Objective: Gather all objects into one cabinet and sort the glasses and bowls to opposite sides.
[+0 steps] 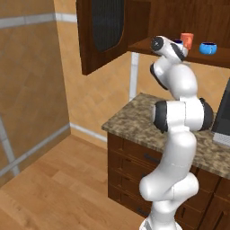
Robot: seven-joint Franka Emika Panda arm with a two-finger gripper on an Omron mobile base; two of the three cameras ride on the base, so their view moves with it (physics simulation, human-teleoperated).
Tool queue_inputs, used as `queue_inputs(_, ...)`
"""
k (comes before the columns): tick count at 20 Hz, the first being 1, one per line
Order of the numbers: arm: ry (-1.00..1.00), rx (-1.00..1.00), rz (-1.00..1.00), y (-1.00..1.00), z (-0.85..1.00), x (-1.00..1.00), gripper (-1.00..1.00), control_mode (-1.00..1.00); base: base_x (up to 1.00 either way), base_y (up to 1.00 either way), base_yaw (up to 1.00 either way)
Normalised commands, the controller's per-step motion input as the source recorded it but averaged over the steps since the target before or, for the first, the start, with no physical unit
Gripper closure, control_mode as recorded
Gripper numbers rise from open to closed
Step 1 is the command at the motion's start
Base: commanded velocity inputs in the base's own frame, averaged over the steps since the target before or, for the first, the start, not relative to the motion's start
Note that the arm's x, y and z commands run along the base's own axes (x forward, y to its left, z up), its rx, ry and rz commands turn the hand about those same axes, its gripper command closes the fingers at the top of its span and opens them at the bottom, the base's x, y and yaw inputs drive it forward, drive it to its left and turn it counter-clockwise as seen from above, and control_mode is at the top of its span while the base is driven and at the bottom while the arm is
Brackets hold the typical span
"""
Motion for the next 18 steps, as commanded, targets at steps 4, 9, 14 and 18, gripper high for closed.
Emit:
queue_inputs(4, -0.11, -0.02, 0.00, 0.00, -0.45, 0.00, 1.00, -1.00, 0.00, 0.00, 0.00)
queue_inputs(9, -0.10, -0.04, -0.01, 0.01, -0.26, 0.00, 1.00, -1.00, 0.00, 0.00, 0.00)
queue_inputs(14, -0.08, 0.00, -0.03, 0.00, -0.19, 0.00, 1.00, -1.00, 0.00, 0.00, 0.00)
queue_inputs(18, 0.00, 0.03, -0.13, 0.01, -0.02, 0.29, 1.00, -1.00, 0.00, 0.00, 0.00)
